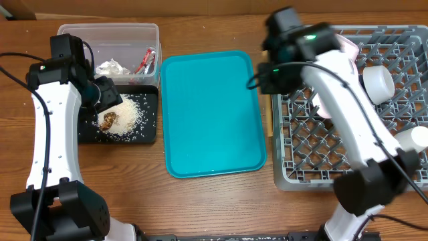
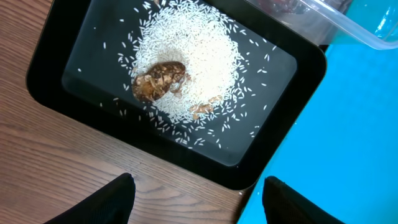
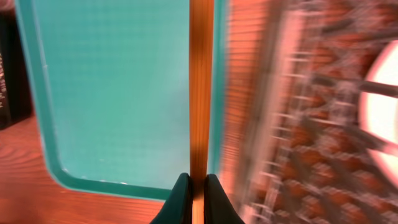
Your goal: Sort waste into correct bins and load items into the dishwasher
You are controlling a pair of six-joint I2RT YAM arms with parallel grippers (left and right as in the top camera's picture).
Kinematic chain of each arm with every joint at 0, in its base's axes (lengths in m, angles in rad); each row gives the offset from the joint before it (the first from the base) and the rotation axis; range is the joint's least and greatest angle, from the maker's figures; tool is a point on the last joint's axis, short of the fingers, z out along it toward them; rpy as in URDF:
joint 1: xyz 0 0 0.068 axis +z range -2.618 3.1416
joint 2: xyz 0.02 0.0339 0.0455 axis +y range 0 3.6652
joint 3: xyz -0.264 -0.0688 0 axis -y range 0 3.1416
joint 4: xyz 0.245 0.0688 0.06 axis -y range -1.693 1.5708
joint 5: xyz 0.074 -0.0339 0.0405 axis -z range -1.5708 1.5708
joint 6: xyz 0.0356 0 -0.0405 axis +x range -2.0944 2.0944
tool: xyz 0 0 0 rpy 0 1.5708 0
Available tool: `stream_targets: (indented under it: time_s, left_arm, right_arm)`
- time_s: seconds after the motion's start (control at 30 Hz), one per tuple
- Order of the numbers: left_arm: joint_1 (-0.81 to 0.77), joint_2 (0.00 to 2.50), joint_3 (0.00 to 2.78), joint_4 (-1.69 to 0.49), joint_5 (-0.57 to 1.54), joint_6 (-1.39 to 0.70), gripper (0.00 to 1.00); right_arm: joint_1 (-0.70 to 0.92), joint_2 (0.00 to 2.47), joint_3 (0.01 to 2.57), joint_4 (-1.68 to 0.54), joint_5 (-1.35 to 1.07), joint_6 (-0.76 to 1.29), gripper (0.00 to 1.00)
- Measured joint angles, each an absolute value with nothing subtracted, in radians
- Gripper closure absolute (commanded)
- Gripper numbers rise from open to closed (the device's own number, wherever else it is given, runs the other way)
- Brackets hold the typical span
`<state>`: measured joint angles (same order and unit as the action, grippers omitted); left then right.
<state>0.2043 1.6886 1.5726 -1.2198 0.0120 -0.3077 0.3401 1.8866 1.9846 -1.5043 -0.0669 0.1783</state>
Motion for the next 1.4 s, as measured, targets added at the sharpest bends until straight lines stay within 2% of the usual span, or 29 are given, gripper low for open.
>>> stream_targets:
  time_s: [0.27,0.57,0.83,0.87,0.97,1.07,1.4]
  left_arm:
    - [0.196,1.689,1.573,-1.209,0.035,-0.308,0.32]
    - [0.08,1.689,1.573,-1.197,0.038,-0.308,0.31]
    - [-0.001,1.689,1.573,-1.196,0.03,-0.308,0.31]
    - [-0.005,1.689,1.573,-1.196,0.03,-0.308,0.3]
    - [-0.007,1.689,1.573,-1.196,0.03,-0.308,0.3]
    - [-0.007,1.689,1.573,-1.197,0.027,-0.308,0.3]
    - [-0.007,1.689,1.573,-1.198,0.026,-0.308,0.3]
  right_arm:
    - [0.202,1.875,1.902,-1.539,0.027,0.111,0.96]
    - [0.204,1.885,1.663,-1.383,0.024,0.082,0.96]
    - [0.204,1.886,1.615,-1.351,-0.013,0.053,0.95]
    - [0.204,1.886,1.615,-1.351,-0.022,0.047,0.94]
    - [0.204,1.886,1.615,-1.346,-0.033,0.033,0.74]
    - [0.204,1.886,1.615,-1.342,-0.042,0.026,0.67]
    - [0.204,1.886,1.615,-1.347,-0.049,0.027,0.66]
